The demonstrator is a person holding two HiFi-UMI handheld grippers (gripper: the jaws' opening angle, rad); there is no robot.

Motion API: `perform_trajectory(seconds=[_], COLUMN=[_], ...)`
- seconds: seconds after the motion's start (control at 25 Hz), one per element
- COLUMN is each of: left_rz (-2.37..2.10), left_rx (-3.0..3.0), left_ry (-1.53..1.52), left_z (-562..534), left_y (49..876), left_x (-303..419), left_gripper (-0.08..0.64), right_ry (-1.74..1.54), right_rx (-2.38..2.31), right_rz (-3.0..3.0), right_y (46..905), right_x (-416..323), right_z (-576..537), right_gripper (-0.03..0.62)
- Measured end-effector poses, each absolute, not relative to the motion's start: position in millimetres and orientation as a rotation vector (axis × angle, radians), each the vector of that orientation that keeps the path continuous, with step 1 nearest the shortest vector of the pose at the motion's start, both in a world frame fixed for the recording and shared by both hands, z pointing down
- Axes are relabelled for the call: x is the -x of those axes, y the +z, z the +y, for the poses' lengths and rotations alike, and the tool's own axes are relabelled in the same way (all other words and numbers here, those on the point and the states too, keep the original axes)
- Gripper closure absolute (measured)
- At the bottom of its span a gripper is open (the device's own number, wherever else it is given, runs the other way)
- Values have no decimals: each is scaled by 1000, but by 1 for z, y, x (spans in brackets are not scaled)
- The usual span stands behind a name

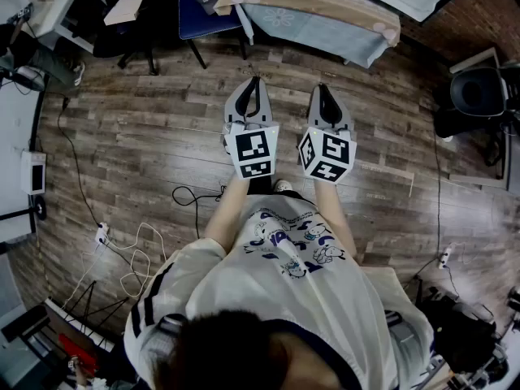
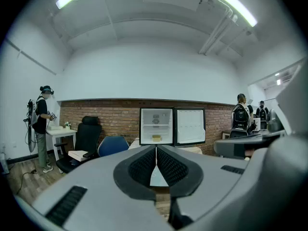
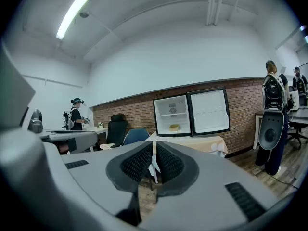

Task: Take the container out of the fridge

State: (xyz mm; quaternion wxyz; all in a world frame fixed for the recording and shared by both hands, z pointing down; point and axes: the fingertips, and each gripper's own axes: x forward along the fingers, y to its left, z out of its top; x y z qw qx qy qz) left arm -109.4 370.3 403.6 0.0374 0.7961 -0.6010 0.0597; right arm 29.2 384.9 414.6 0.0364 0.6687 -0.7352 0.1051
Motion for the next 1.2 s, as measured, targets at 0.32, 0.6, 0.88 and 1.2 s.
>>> perform_trajectory(seconds=[0.32,0.6,0.88,1.2], left_rz=[-1833,-1814,-1782,-1749], left_rx=[-2441,-2444,-2454,-2494], left_ry=[188,184,187,181], left_z=[362,351,327,277], left_y=[407,409,414,412], left_x=[106,105,109,120], left_gripper=[538,538,538,538], right_ry=[330,364,391,389], right_rx=[-2045,-2068,-2093,-2110], right_rz=[-2250,-2235,-2214,-2189], right_y=[418,422,427,431], right_x=[-31,-34,-32,-17], right_z=[378,368,344,299], right_gripper=[545,545,545,545])
